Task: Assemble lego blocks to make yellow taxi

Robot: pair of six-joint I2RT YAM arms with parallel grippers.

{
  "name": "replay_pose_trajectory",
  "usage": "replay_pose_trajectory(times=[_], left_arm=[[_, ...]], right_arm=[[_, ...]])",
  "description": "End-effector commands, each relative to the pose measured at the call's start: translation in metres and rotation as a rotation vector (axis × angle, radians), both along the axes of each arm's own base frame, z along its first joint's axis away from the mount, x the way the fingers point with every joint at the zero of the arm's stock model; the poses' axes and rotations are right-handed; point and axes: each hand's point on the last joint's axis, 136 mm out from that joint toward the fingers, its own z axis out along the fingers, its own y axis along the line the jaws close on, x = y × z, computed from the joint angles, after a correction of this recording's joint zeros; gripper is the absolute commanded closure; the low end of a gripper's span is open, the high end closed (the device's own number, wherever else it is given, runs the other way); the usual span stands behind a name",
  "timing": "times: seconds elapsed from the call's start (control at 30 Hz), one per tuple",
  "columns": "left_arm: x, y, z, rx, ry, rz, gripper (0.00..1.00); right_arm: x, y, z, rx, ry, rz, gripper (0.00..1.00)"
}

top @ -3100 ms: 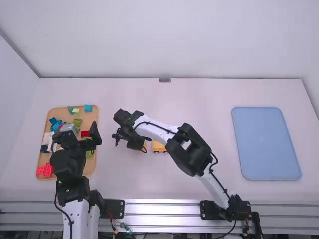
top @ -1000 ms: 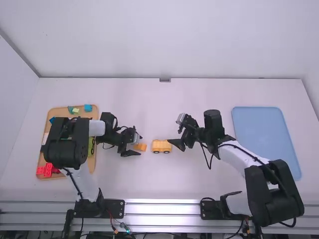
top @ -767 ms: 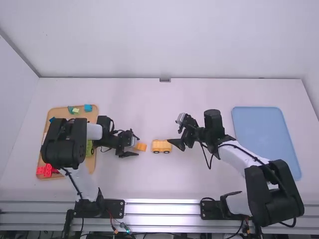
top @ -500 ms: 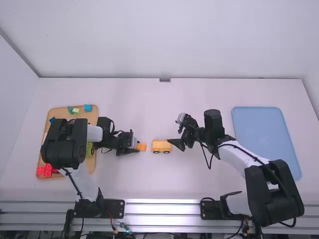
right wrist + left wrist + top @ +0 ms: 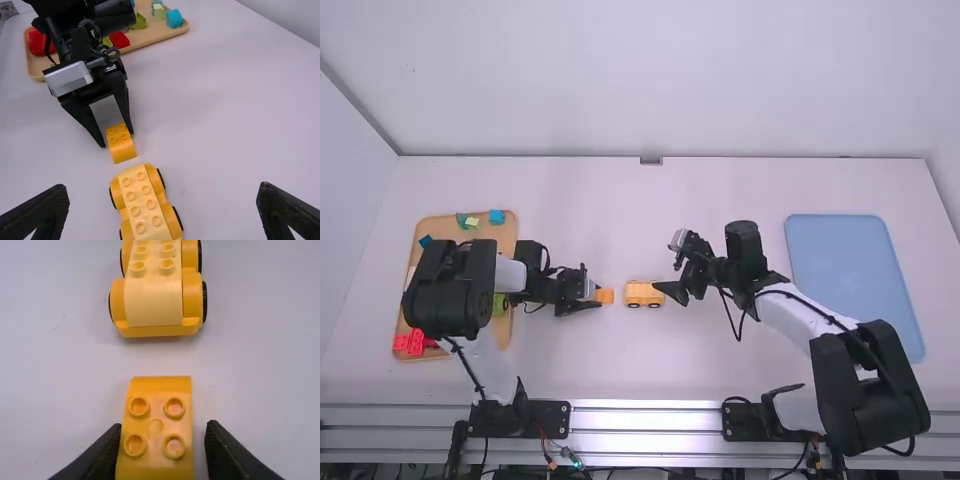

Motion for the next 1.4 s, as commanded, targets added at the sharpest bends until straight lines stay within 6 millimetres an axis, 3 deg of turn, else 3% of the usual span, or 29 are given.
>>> replay_pose_trajectory(times=[0.0, 0.07, 0.17, 0.4, 0.57, 0.8, 0.9, 1.03, 1.37], left_arm=[[-0.004, -0.004, -0.001, -0.036, 0.061, 0.027, 0.64], [-0.003, -0.004, 0.001, -0.042, 0.062, 0.031, 0.71], [-0.002, -0.004, 0.001, -0.045, 0.056, 0.030, 0.75], [0.005, -0.004, 0.010, -0.057, 0.088, 0.071, 0.71], [0.012, -0.005, 0.037, -0.082, 0.067, 0.104, 0.74], [-0.001, -0.025, 0.082, -0.134, -0.027, 0.047, 0.75], [0.001, -0.030, 0.091, -0.172, -0.009, 0.062, 0.74], [0.002, -0.036, 0.101, -0.248, 0.030, 0.065, 0.75], [-0.004, -0.063, 0.086, -0.218, 0.049, -0.001, 0.83]], right_arm=[[-0.003, 0.000, 0.004, 0.010, -0.006, 0.005, 0.01], [-0.003, 0.000, 0.004, 0.010, -0.006, 0.005, 0.01], [-0.003, 0.000, 0.004, 0.008, -0.012, 0.007, 0.01], [-0.004, -0.002, 0.000, -0.036, -0.089, 0.047, 0.01], [-0.004, -0.010, -0.023, -0.136, -0.116, 0.055, 0.01], [-0.017, 0.007, -0.063, -0.063, -0.128, 0.240, 0.01], [-0.028, 0.015, -0.072, -0.016, -0.173, 0.338, 0.01], [-0.025, 0.019, -0.092, -0.013, -0.178, 0.345, 0.01], [-0.016, 0.027, -0.121, 0.034, -0.136, 0.302, 0.00]])
